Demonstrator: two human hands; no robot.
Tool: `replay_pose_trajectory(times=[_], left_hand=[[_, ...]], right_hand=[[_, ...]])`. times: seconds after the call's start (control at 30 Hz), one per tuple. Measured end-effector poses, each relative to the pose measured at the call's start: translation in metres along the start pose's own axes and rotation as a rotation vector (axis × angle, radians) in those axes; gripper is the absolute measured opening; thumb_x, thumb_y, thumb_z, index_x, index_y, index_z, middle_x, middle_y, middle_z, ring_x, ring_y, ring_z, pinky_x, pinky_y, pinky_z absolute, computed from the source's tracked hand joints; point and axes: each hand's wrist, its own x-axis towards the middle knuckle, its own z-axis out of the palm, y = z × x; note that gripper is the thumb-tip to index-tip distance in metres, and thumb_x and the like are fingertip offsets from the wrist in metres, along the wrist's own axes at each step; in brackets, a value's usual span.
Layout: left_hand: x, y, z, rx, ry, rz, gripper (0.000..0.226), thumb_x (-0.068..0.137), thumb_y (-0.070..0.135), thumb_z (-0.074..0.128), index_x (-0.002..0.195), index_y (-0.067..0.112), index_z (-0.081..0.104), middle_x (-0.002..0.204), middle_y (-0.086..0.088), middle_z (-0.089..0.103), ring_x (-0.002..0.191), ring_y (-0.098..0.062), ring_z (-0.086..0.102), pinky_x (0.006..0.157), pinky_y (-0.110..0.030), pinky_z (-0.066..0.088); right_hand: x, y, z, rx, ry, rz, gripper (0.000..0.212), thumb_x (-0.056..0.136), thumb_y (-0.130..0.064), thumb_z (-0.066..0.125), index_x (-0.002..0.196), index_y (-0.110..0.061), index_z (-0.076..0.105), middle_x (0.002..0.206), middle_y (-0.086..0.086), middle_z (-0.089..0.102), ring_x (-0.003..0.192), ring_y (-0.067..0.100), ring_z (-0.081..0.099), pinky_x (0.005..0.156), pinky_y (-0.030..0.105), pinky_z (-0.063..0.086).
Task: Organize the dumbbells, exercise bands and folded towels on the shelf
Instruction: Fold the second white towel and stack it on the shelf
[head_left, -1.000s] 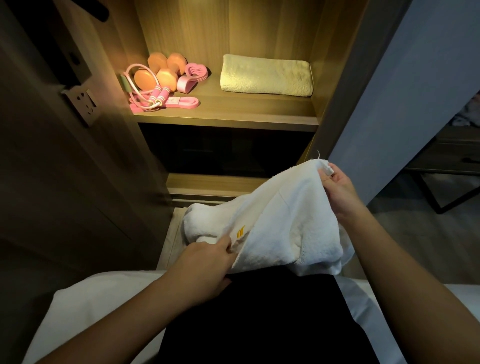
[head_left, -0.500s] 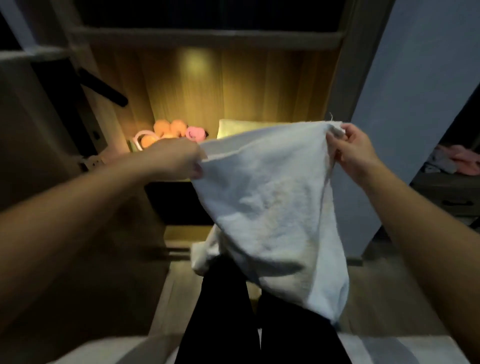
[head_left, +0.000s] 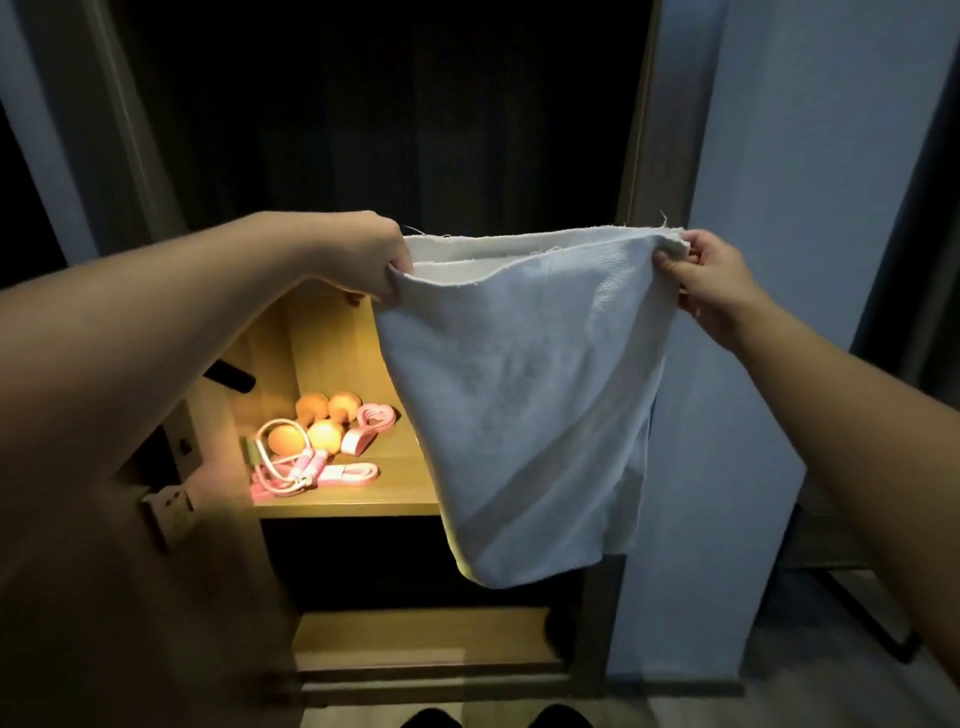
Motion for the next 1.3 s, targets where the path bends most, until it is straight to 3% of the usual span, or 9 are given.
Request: replay_pose_trajectory(times=[0.07,0.23,0.43,0.53,0.67,0.83,1.03,1.17,1.3], left_hand=[[-0.008,0.004,0.010,-0.030,-0.031,0.024,0.004,0.086,0.016,0.070,0.084,0.017,0.072,0.074,0.000,0.065,0.068,-0.013,0.062,0.057,-0.020,0.044],[-0.039,0.008,0.039,-0.119,-0.167,0.048,0.014,0.086,0.021,0.072,0.075,0.029,0.068,0.073,0.006,0.065,0.070,-0.012,0.063,0.061,-0.023,0.051],[-0.073,0.016,0.058,-0.401,-0.347,-0.003,0.008,0.085,0.025,0.073,0.085,0.017,0.073,0.079,-0.004,0.070,0.065,-0.012,0.066,0.055,-0.027,0.055],[-0.093,0.033,0.109,-0.442,-0.496,0.001,0.009,0.085,0.025,0.074,0.085,0.017,0.073,0.077,-0.001,0.070,0.060,-0.007,0.064,0.054,-0.028,0.055],[-0.128,0.063,0.214,-0.451,-0.675,0.053,0.017,0.075,0.043,0.075,0.083,0.028,0.071,0.087,0.005,0.071,0.080,-0.016,0.070,0.076,-0.044,0.058],[-0.183,0.112,0.313,-0.486,-0.725,0.023,0.017,0.082,0.042,0.072,0.078,0.031,0.059,0.076,0.009,0.059,0.071,-0.010,0.062,0.063,-0.025,0.052],[-0.223,0.122,0.328,-0.465,-0.422,0.005,0.023,0.085,0.047,0.067,0.096,0.027,0.070,0.096,0.011,0.060,0.081,-0.007,0.057,0.071,-0.028,0.051],[-0.253,0.127,0.322,-0.433,-0.055,0.063,0.023,0.080,0.029,0.077,0.099,0.023,0.067,0.116,0.003,0.057,0.077,-0.010,0.061,0.058,-0.020,0.052],[-0.273,0.126,0.319,-0.464,0.146,0.074,0.015,0.089,0.025,0.068,0.101,0.016,0.068,0.108,-0.003,0.060,0.075,-0.015,0.063,0.057,-0.011,0.047]], right_hand=[[-0.015,0.007,-0.003,0.045,-0.040,0.042,0.008,0.091,-0.016,0.065,0.093,-0.021,0.059,0.085,-0.002,0.064,0.076,0.010,0.059,0.069,0.030,0.045],[-0.061,0.030,-0.006,0.097,-0.189,0.215,0.072,0.049,-0.050,0.086,0.108,-0.014,0.067,0.102,0.002,0.073,0.090,0.013,0.069,0.076,0.027,0.057],[-0.106,0.060,0.018,0.182,-0.199,0.449,0.027,0.098,-0.029,0.053,0.116,-0.012,0.064,0.104,0.005,0.073,0.099,0.024,0.067,0.074,0.034,0.056],[-0.157,0.097,0.027,0.145,-0.285,0.685,0.024,0.099,-0.023,0.050,0.111,-0.007,0.064,0.097,0.008,0.072,0.093,0.023,0.067,0.077,0.036,0.052],[-0.242,0.156,0.029,-0.020,-0.509,0.905,0.012,0.092,-0.022,0.060,0.095,-0.011,0.066,0.100,0.010,0.070,0.092,0.020,0.065,0.087,0.038,0.048],[-0.328,0.214,0.034,-0.560,-0.361,0.792,0.023,0.102,-0.032,0.044,0.107,-0.012,0.053,0.102,0.005,0.060,0.091,0.019,0.057,0.078,0.034,0.045],[-0.378,0.230,0.041,-0.530,-0.098,0.652,0.014,0.101,-0.027,0.046,0.111,-0.018,0.045,0.091,0.001,0.059,0.082,0.016,0.057,0.061,0.027,0.042],[-0.384,0.222,0.042,-0.447,-0.014,0.587,0.010,0.101,-0.023,0.047,0.109,-0.018,0.044,0.090,-0.003,0.057,0.081,0.011,0.055,0.063,0.026,0.041],[-0.385,0.219,0.044,-0.428,0.006,0.590,0.013,0.101,-0.025,0.048,0.112,-0.020,0.044,0.093,-0.008,0.056,0.082,0.008,0.055,0.064,0.024,0.042]])
